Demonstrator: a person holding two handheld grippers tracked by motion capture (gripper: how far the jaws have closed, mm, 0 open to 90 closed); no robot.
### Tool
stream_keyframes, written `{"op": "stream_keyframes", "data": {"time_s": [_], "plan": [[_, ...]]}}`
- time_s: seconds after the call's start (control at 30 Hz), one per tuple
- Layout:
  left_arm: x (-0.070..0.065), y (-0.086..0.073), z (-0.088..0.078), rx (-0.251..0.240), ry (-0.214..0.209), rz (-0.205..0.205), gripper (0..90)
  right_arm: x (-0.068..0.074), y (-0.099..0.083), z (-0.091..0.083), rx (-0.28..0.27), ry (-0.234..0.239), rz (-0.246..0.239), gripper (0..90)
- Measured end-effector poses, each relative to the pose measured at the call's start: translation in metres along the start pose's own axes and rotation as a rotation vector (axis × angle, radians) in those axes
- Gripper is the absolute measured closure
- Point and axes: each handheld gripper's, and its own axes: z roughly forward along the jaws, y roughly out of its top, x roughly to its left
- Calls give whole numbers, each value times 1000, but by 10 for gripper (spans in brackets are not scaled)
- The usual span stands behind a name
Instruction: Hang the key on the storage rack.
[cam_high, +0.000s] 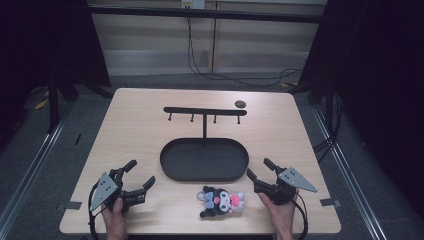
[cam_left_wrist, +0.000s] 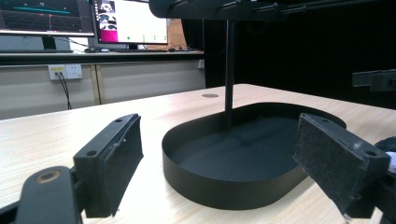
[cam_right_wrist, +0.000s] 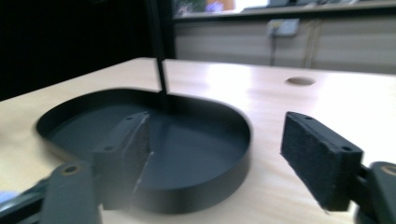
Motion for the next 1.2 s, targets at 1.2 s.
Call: {"op": "stream_keyframes", "data": {"time_s": [1.2], "plan": [[0, 0, 0, 0, 0, 0, 151, 52, 62, 34, 454, 308, -142, 530]]}}
